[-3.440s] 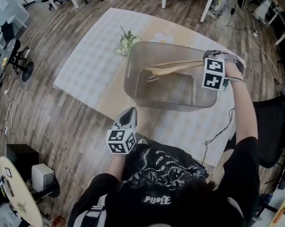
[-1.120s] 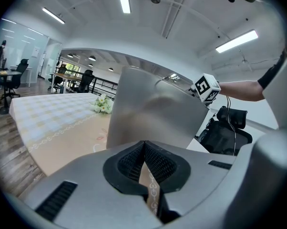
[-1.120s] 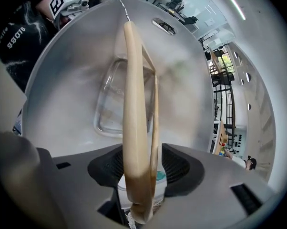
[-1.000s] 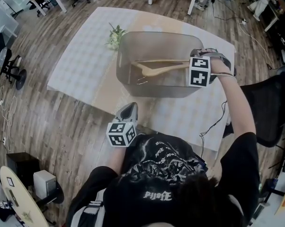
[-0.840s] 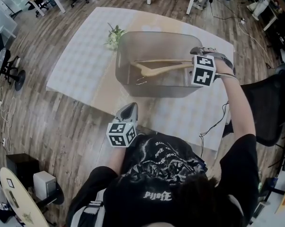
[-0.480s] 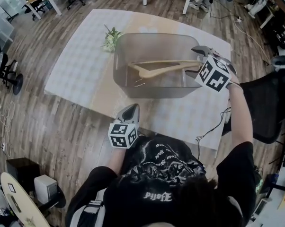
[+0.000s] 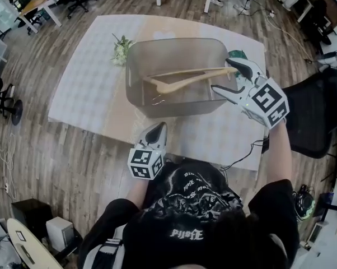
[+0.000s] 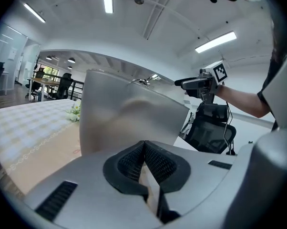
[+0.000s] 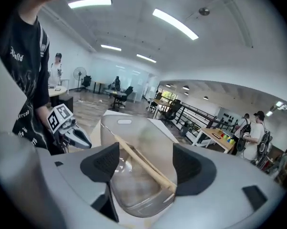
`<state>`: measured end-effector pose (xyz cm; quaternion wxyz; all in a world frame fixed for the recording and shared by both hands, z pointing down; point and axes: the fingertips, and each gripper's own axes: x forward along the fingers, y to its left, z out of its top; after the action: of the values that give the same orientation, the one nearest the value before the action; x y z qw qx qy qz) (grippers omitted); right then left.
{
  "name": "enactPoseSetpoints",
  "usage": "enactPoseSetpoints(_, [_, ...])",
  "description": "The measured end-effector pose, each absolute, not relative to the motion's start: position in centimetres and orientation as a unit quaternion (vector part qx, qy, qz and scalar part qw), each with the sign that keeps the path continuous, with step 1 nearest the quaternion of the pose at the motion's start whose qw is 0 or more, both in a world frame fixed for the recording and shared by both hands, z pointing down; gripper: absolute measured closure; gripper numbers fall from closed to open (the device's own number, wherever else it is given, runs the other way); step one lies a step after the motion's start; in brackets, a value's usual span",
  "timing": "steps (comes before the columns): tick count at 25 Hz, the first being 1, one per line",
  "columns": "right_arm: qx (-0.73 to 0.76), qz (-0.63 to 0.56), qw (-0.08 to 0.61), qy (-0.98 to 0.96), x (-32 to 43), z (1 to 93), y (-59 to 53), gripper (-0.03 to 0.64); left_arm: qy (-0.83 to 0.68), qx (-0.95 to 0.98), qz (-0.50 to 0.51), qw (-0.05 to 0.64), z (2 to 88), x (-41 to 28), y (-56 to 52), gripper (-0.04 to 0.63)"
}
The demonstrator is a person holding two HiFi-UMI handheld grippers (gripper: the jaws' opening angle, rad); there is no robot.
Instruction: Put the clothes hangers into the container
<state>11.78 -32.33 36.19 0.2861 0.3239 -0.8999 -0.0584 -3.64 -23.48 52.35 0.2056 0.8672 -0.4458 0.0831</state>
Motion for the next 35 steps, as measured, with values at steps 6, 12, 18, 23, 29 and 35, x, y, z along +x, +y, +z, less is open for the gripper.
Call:
enactPoseSetpoints(6, [0.356,-0.033,0.164,-0.92,11.7,33.5,-29.4,0.259,-0.451,0.872,0.065,0.178,50.9,-3.2,-23.3,0.575])
enactPoseSetpoints(12, [0.383,-0.006,0.133,-0.914,11.8,35.1,-26.5,0.256,-0.439,0.881,0.05,0.172,49.9,-3.0,-22.5,0.575])
enactPoseSetpoints(18, [0.434,0.043,0.084,-0.896,12.3,38.3,-24.4,0.256,-0.432,0.885,0.047,0.166,49.5,-3.5,-21.8,0.575])
enactPoseSetpoints(23, [0.482,0.081,0.051,-0.871,12.4,41.8,-22.9,0.256,-0.443,0.88,0.045,0.163,50.1,-4.8,-21.0,0.574])
enactPoseSetpoints(29, [0.517,0.105,0.063,-0.847,11.6,45.6,-21.2,0.256,-0.43,0.885,0.028,0.175,50.4,-5.5,-20.0,0.572])
enactPoseSetpoints(35, [0.52,0.115,0.097,-0.841,10.3,48.6,-19.5,0.256,-0.427,0.887,0.034,0.174,50.7,-5.6,-19.6,0.572])
